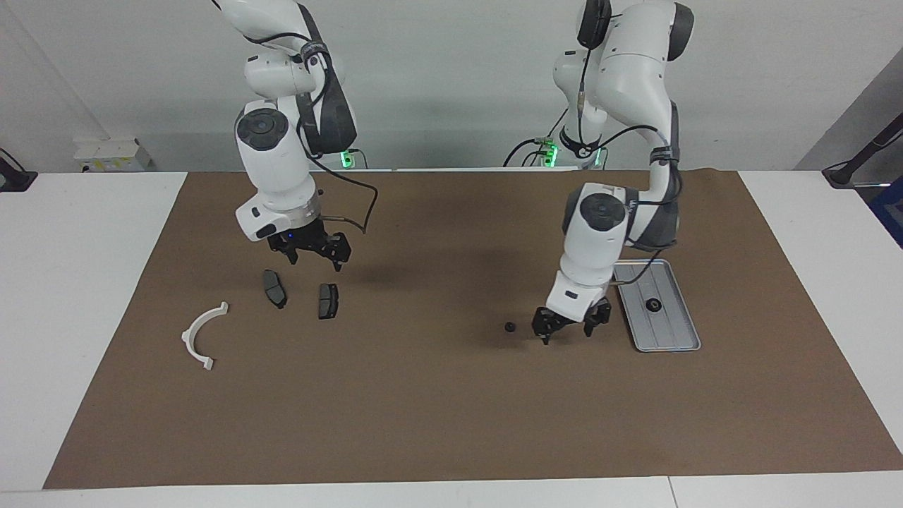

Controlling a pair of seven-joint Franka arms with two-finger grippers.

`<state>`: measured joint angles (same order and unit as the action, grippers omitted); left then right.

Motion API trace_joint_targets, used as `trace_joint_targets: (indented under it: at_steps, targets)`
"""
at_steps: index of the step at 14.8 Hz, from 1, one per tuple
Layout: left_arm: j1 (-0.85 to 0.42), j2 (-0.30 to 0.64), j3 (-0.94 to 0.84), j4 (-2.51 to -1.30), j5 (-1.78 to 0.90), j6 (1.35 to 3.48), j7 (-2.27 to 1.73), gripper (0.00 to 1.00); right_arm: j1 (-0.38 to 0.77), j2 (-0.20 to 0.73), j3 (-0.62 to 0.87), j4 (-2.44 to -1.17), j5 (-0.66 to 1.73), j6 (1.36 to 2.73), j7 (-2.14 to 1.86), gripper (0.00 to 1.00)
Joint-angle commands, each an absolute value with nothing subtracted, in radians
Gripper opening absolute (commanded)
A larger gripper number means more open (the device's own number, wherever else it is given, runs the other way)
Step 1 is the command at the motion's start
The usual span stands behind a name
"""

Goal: Place bearing gear from tray to pile
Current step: 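Release the bearing with the left gripper while the right gripper advances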

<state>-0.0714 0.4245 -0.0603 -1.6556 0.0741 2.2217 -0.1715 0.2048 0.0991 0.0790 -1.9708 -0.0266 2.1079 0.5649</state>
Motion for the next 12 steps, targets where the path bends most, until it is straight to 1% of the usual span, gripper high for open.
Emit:
trace_joint_targets:
  at_steps: [1,3,6,8,12]
  targets:
    - [0.02,0.394,-0.074,-1.67,0.006,2.183,0.021,1.0,0.251,0.113,0.077,-1.976,-0.003,2.151,0.617,1.0]
    - [0.067,0.394,-0.074,-1.68,0.005,2.186,0.092,1.0,0.291,0.132,0.077,-1.971,-0.003,2.175,0.668,1.0]
    - [0.09,0.403,-0.074,-1.695,0.005,2.2,0.143,1.0,0.371,0.179,0.077,-1.948,-0.003,2.2,0.776,1.0]
    - [0.103,0.406,-0.071,-1.703,0.003,2.209,0.166,1.0,0.393,0.207,0.077,-1.925,-0.006,2.212,0.808,1.0]
    - [0.118,0.399,-0.072,-1.778,0.003,2.249,0.193,1.0,0.443,0.267,0.077,-1.867,-0.014,2.229,0.899,1.0]
